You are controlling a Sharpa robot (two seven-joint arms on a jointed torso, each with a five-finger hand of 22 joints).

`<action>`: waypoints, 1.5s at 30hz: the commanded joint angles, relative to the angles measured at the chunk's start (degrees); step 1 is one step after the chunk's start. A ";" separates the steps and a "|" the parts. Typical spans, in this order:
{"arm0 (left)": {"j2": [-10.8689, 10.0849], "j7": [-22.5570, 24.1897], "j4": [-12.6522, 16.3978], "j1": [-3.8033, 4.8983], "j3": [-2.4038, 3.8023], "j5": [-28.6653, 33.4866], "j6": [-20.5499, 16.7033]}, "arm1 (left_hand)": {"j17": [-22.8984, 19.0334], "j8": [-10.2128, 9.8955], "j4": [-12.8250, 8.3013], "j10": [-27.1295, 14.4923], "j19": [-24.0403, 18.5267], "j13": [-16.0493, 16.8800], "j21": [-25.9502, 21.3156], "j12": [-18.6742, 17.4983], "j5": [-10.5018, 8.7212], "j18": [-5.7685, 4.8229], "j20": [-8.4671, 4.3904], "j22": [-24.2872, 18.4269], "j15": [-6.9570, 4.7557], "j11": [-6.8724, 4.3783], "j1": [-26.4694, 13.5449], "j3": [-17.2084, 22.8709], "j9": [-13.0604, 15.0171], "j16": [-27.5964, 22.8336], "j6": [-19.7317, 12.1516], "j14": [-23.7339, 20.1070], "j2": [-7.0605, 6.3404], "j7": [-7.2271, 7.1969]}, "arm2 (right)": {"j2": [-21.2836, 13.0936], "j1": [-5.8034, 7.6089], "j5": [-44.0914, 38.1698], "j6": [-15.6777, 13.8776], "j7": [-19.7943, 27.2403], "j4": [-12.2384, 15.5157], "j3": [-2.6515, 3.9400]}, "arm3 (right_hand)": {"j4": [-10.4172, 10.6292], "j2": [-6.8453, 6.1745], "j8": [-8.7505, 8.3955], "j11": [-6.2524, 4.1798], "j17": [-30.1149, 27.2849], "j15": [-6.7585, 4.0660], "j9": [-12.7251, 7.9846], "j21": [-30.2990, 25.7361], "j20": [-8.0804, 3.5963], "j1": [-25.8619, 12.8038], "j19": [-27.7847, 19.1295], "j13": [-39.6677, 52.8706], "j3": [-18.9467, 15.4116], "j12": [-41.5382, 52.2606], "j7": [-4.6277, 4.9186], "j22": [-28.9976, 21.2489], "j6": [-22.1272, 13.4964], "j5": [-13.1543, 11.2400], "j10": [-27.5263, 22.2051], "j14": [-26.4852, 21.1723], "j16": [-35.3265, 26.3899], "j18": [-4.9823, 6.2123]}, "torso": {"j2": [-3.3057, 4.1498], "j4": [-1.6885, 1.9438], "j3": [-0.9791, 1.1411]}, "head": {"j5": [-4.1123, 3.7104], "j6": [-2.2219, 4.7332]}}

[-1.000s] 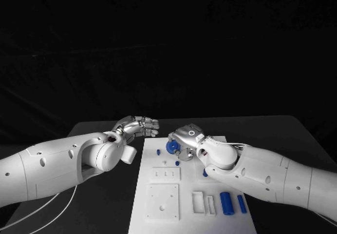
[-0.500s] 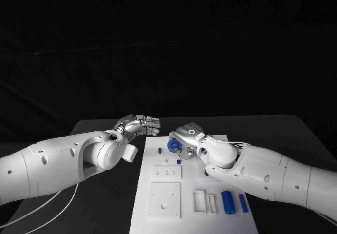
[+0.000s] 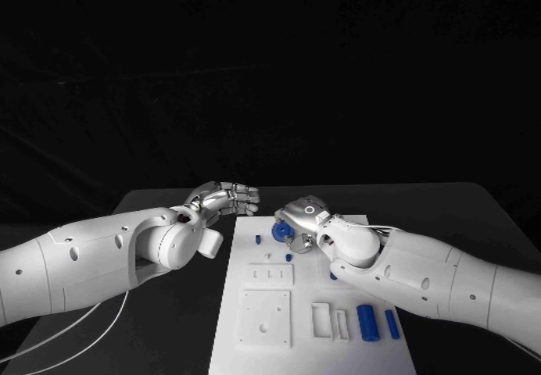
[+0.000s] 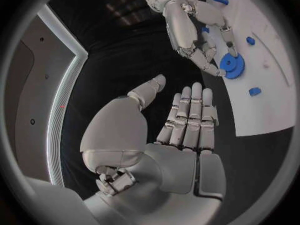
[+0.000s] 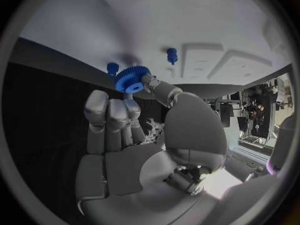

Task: Assemble the parts on the task board

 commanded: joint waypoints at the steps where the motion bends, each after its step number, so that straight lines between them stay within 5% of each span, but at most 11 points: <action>1: 0.13 0.44 0.20 0.07 0.05 -0.11 0.13 | 0.06 -0.32 -0.03 -0.36 -0.41 -0.03 0.25 -0.28 0.34 0.59 -0.05 1.24 0.29 0.06 -0.24 0.20 0.09 -0.18 -0.30 -0.07 -0.13 1.02 | 0.28 -0.03 -0.70 0.95 0.10 -0.42 -0.05 | 0.39 -0.62 -0.07 -0.19 0.09 -0.32 0.05 0.19 0.02 -0.15 0.47 -0.06 0.01 -0.32 0.52 0.72 7.14 -0.35 -0.11 0.17 -0.24 5.74 | -0.01 -0.05 0.01 | 0.12 -0.11; 22: 0.13 0.44 0.54 0.08 0.07 -0.13 0.15 | 0.07 -0.32 -0.04 -0.36 -0.42 -0.02 0.27 -0.27 0.34 0.59 -0.05 1.24 0.29 0.07 -0.23 0.21 0.12 -0.18 -0.29 -0.07 -0.15 1.02 | 1.38 -0.36 0.47 1.96 0.55 -1.55 -0.31 | 0.36 -0.67 -0.32 -0.11 0.06 -0.26 0.00 0.14 0.09 -0.18 0.42 -0.55 -0.32 -0.80 0.62 0.71 6.74 -0.36 -0.75 0.16 -0.38 5.74 | -0.07 -0.17 0.03 | 0.38 -0.43; 45: 0.59 0.43 0.03 0.08 0.07 -0.16 0.24 | 0.08 -0.34 -0.02 -0.38 -0.42 -0.02 0.29 -0.27 0.34 0.58 -0.04 1.24 0.29 0.08 -0.27 0.21 0.14 -0.19 -0.30 -0.07 -0.15 1.03 | 1.88 -0.37 2.25 2.85 0.46 -2.67 -0.51 | 0.12 -1.07 -3.86 1.77 0.13 1.50 -1.57 -0.38 0.19 0.65 0.09 -0.75 -1.17 -1.37 2.61 0.60 0.42 -0.42 -1.50 0.17 -0.99 5.74 | -0.07 -0.26 0.05 | 0.42 -0.49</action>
